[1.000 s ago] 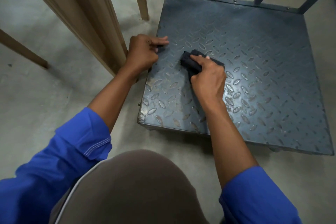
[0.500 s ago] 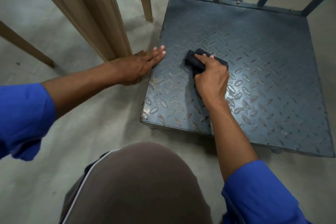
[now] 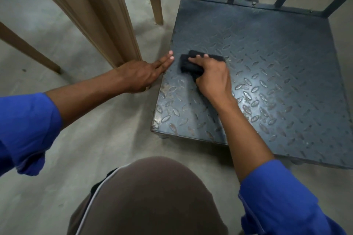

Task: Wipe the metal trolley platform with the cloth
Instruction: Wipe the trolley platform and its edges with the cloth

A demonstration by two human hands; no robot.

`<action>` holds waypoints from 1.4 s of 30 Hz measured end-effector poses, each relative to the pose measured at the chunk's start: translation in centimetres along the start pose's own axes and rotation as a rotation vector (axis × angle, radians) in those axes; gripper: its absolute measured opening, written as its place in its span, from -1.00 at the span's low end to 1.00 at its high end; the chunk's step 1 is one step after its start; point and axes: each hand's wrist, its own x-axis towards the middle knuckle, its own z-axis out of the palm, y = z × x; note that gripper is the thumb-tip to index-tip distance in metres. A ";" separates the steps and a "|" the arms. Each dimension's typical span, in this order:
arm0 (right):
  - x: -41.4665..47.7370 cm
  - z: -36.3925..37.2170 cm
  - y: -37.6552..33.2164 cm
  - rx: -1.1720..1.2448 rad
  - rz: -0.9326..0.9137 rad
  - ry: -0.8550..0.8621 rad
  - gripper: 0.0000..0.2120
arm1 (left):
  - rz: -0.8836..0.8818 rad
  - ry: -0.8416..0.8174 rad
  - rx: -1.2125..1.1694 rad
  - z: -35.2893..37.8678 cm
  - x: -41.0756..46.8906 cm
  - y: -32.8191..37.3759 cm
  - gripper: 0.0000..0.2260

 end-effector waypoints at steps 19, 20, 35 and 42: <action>4.0 1.5 0.6 -0.090 0.217 0.142 -0.60 | -0.143 0.093 -0.246 1.1 -1.0 1.1 0.01; 4.5 1.9 -0.1 -0.078 0.205 0.123 -0.60 | -0.158 0.106 -0.253 1.2 -1.0 1.2 0.02; 4.1 1.0 -0.2 -0.054 0.141 -0.002 -0.47 | -0.220 0.100 -0.288 1.7 -2.4 2.9 0.01; 4.5 0.2 1.8 -0.099 0.108 0.038 -0.53 | -0.219 0.101 -0.271 1.2 -2.5 3.0 -0.06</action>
